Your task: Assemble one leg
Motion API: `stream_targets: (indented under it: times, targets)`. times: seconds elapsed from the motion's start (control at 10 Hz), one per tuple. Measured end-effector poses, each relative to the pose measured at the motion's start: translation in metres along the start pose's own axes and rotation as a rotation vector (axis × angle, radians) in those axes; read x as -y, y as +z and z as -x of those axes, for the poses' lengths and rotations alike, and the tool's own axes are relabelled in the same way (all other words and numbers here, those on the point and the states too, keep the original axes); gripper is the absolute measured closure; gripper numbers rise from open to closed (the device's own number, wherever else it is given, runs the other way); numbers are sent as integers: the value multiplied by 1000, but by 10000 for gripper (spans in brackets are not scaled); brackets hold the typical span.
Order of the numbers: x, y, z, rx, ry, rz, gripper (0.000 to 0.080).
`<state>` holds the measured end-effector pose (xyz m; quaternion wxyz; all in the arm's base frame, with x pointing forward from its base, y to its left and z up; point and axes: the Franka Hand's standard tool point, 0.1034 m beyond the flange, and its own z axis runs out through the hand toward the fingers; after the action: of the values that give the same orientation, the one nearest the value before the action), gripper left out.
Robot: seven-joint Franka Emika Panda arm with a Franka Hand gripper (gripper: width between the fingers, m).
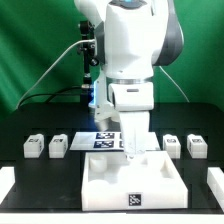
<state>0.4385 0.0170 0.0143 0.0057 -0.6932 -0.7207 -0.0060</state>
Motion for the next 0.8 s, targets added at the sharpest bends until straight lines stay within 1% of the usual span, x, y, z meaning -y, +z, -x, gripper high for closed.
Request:
stream_targets:
  times: [0.2,0.4,0.5,0.6,0.7,0.8]
  targets:
    - [-33,0,-22,-12,42,21,741]
    - [-54,-1,-42,-16,59,19,741]
    - [-59,-1,-51,-15,51,13,741]
    - [-61,0,-55,-11,42,-2,741]
    - [-61,0,-57,-6,44,-13,741]
    - [-61,0,-57,-4,45,-13,741]
